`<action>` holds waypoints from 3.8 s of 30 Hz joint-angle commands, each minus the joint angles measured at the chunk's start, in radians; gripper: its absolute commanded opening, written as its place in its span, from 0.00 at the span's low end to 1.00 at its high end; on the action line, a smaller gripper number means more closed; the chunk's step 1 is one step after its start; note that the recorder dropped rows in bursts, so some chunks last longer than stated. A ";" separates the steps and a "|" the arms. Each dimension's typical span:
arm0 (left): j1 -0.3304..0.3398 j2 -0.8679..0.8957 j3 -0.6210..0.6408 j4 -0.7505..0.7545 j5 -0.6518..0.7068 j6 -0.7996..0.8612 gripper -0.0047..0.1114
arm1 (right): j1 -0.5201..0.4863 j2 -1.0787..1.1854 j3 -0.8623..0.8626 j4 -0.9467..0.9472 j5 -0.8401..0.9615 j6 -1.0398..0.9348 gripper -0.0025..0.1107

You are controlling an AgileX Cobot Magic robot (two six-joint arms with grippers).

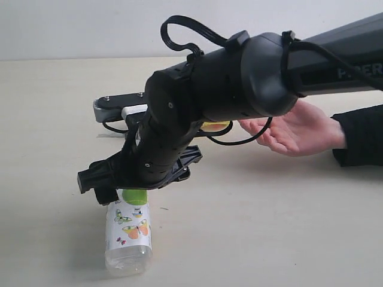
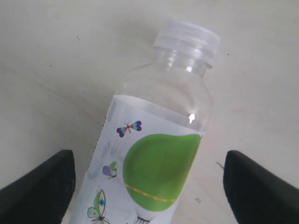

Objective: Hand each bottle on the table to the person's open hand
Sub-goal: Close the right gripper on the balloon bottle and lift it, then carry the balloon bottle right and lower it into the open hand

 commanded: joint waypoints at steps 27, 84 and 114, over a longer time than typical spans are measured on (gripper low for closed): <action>0.002 -0.007 0.002 -0.006 -0.003 0.001 0.04 | 0.029 0.083 -0.007 -0.045 0.029 -0.026 0.73; 0.002 -0.007 0.002 -0.006 -0.003 0.001 0.04 | -0.570 -0.307 0.145 -0.245 0.275 -0.105 0.02; 0.002 -0.007 0.002 -0.006 -0.003 0.001 0.04 | -0.570 -0.198 0.145 -0.272 0.251 -0.121 0.76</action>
